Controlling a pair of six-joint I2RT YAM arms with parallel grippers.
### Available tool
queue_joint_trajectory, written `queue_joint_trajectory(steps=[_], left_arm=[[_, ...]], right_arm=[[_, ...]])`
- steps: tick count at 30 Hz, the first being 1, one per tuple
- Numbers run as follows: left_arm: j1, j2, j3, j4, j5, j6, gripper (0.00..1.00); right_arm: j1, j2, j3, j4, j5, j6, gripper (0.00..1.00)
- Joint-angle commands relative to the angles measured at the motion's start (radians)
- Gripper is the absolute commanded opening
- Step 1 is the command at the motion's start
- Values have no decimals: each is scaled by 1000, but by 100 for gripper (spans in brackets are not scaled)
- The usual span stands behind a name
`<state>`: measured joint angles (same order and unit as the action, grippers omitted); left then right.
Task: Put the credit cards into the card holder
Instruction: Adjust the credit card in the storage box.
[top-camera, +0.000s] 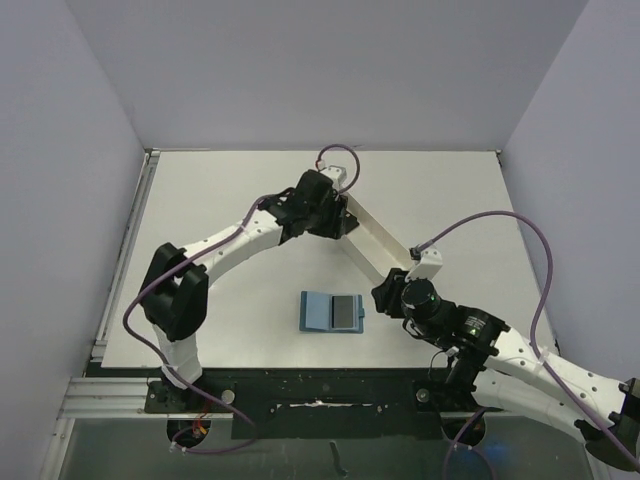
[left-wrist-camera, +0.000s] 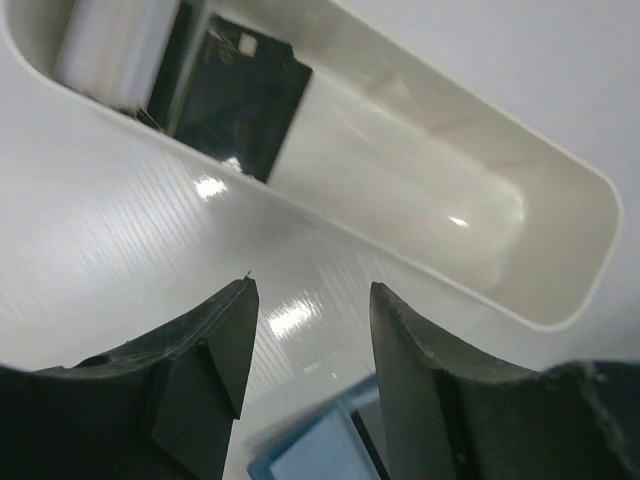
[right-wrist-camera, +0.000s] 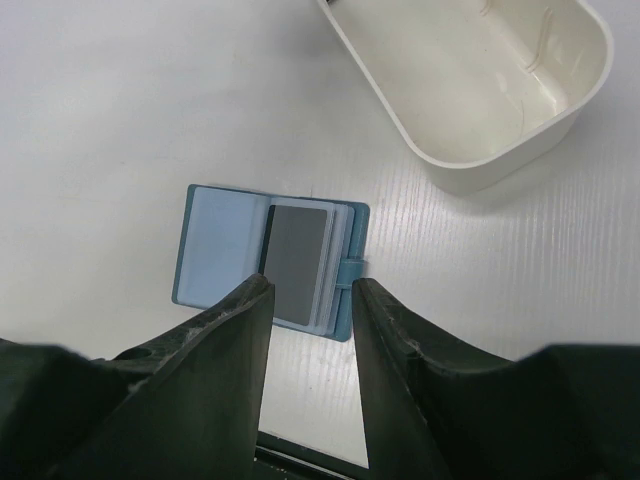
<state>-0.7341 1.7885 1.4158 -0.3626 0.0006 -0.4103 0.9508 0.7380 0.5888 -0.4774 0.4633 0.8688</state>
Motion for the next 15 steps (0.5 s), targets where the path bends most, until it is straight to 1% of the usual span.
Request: queue_joint_trajectory(steps=[1,4,7,15], left_arm=[[50,119,220,-159,-94,188,47],[59,209,325,-182,-136,270,47],[64,279,411,-189,-172,318,47],[66,414,564,-181,-208,418,49]], right_arm=[[5,-33,-7,27,49,-22,39],[5,-22,0,21,63,-17,38],[5,-3,15,7,69,-19,38],[6,15,24,-2,82,-14,39]])
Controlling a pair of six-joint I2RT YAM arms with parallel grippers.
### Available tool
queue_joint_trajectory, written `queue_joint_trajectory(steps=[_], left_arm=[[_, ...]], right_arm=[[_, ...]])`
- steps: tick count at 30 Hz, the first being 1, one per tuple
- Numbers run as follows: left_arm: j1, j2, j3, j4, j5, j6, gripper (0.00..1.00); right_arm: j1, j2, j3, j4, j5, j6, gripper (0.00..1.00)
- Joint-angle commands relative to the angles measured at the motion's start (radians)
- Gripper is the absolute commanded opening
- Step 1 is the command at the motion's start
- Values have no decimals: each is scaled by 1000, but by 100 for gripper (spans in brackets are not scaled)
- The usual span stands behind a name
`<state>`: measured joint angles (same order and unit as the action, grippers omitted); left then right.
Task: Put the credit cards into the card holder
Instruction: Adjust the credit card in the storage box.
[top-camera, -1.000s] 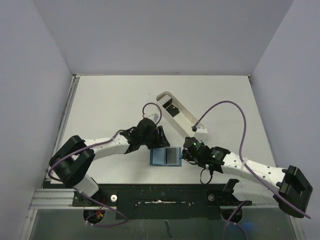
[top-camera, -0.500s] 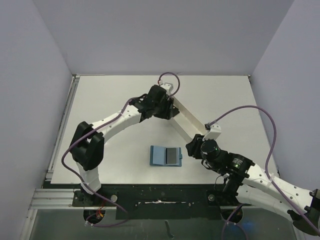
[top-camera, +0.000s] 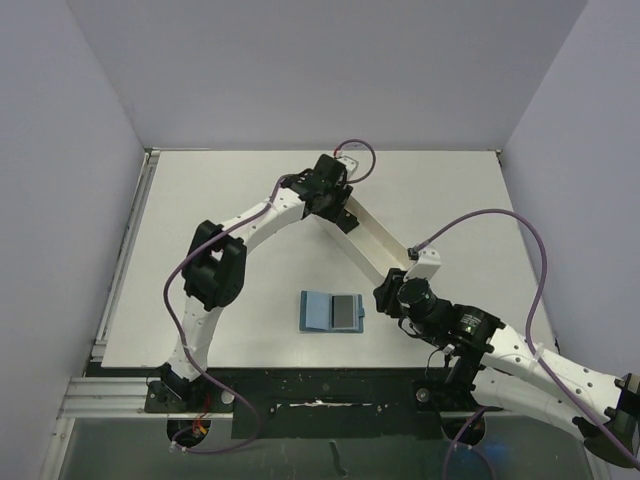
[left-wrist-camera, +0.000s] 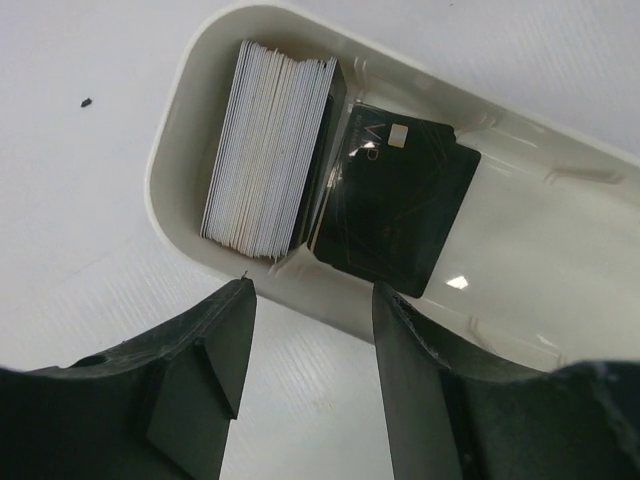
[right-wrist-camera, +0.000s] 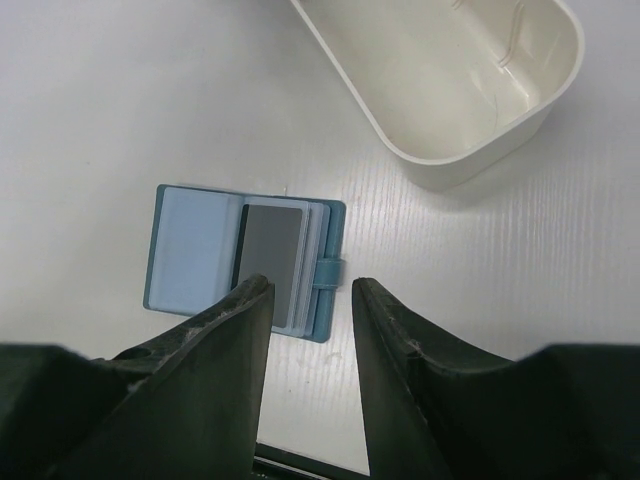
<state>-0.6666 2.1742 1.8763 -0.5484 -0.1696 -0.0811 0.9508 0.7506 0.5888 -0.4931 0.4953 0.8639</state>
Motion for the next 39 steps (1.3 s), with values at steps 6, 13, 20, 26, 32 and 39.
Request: queue_joint_trajectory(steps=[6,13,20,26,32,39], left_arm=[[-2,107,198,-12,-82,125,51],[-25,145,251,-21,-106,148,51],[-28,185,239,21,-183,177,51],[-30,206,243,51,-233,221,51],[-31,203,231,69,-266,255,40],[-37,202,234,67,-275,289,26]], right_arm=[[6,32,31,25,51,-8,38],[6,57,39,22,48,-4,38],[5,42,30,20,48,4,39],[6,17,19,16,47,14,39],[6,24,10,23,42,22,39],[6,45,13,25,36,23,39]])
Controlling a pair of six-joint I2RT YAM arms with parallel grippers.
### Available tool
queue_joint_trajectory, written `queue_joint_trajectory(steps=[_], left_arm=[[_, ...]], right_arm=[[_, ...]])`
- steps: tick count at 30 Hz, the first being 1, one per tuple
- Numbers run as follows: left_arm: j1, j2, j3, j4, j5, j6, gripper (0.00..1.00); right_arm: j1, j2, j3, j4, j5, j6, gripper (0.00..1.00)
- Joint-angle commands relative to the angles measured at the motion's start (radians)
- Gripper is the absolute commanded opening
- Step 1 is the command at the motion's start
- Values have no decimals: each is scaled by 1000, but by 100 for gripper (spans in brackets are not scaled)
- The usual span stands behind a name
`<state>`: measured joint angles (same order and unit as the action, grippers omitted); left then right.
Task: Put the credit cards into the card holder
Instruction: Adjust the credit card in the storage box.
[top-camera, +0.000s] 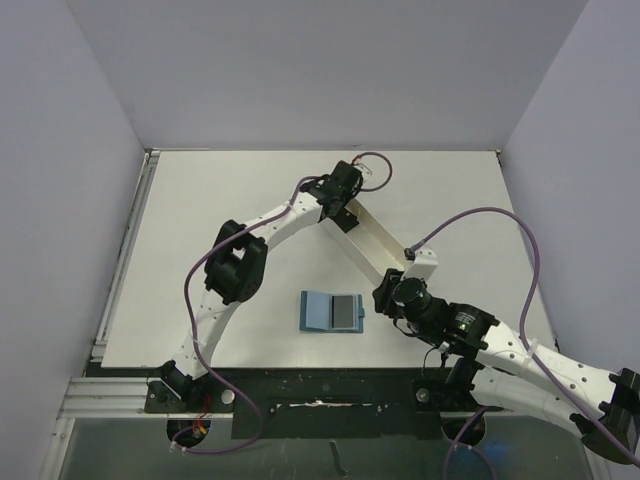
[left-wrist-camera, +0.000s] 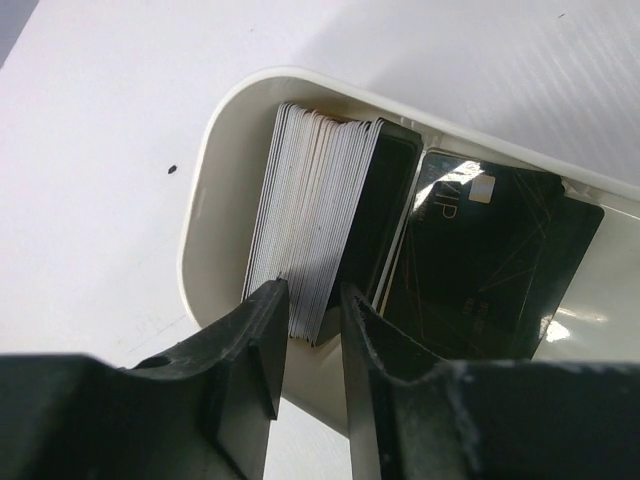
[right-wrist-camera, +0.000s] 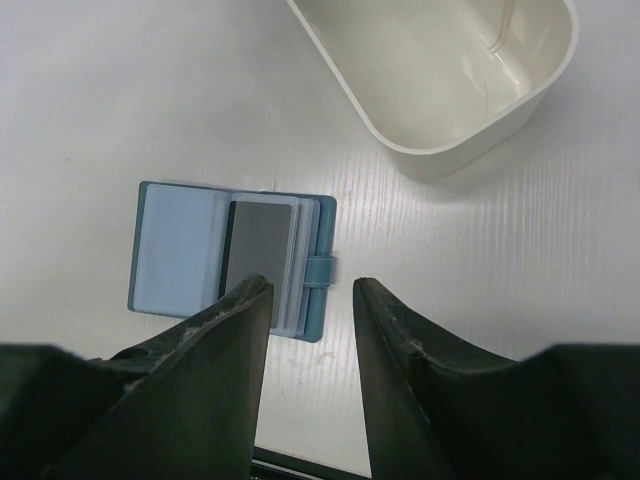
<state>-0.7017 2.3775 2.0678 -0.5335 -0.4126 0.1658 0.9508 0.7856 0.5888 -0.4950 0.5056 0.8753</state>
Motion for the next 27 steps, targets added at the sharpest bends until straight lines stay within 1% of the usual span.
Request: queue_joint_trajectory(steps=[1,2,5,6,12,15,18,21,27], left_arm=[[-2,1,43,50,-32,47,25],[-3,2,44,48,-31,51,24],[-6,7,50,39,-34,60,16],[-8,8,52,36,-34,62,15],[-20,19,82,16,-71,81,11],[-23,18,95,9,-76,84,8],[-23,16,106,2,-79,83,7],[-24,14,119,-6,-82,85,0],[-31,-8,129,-36,-76,61,0]], right_arm=[[6,10,13,26,24,11,39],[6,10,13,26,25,12,39],[6,9,11,26,25,13,40],[6,9,10,27,26,15,40],[6,7,8,33,25,17,40],[5,6,10,32,30,15,40],[5,3,9,32,30,16,40],[5,0,9,30,31,17,40],[6,-5,18,26,31,15,40]])
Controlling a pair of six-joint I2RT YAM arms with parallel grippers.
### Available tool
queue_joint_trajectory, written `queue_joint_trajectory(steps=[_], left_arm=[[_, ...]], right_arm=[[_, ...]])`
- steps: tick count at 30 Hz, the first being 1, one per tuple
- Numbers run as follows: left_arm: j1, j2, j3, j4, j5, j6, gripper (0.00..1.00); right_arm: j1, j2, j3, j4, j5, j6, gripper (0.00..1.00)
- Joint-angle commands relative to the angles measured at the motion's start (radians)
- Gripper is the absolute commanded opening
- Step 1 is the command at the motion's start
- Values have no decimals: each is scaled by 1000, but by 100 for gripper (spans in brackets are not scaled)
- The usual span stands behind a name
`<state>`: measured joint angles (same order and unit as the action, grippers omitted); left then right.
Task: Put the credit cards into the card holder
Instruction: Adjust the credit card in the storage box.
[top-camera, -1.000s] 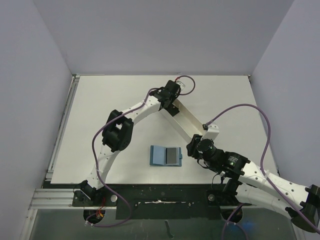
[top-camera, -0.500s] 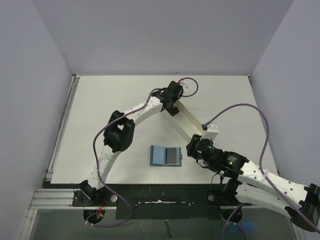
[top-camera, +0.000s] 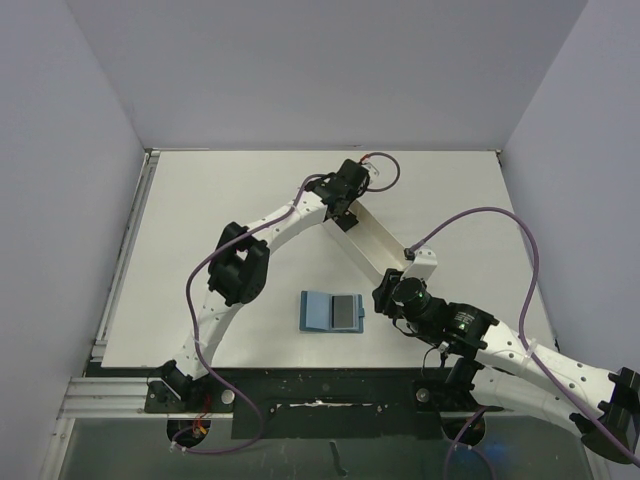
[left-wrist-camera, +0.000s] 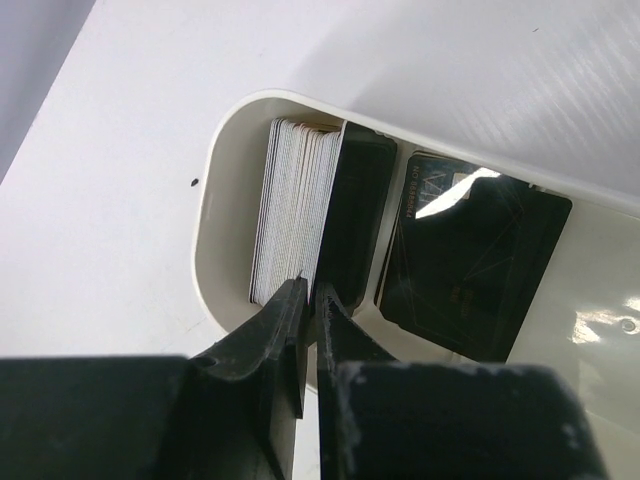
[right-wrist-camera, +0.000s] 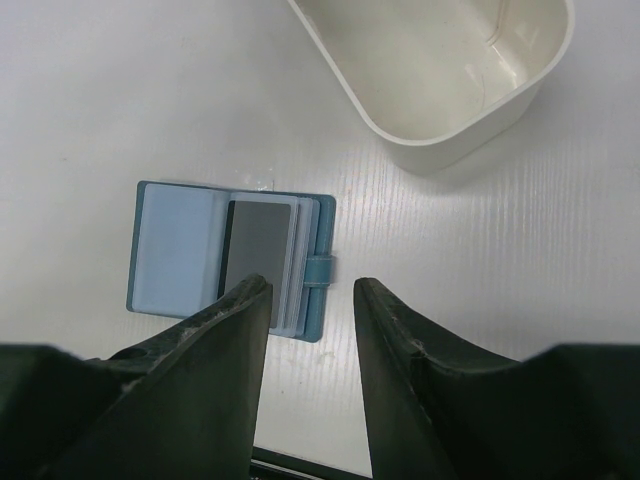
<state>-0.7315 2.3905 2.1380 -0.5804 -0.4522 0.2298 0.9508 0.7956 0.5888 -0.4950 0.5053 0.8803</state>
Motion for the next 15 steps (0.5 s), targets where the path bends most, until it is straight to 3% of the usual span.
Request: queue_joint_trajectory(steps=[1,15], left_arm=[[-2,-28,55,9,-32,-11,0],[2,-117,11,18,36,-125,0]], right_arm=[[5,-15,19,28,31,10,40],[6,-34,16,32,0,28,40]])
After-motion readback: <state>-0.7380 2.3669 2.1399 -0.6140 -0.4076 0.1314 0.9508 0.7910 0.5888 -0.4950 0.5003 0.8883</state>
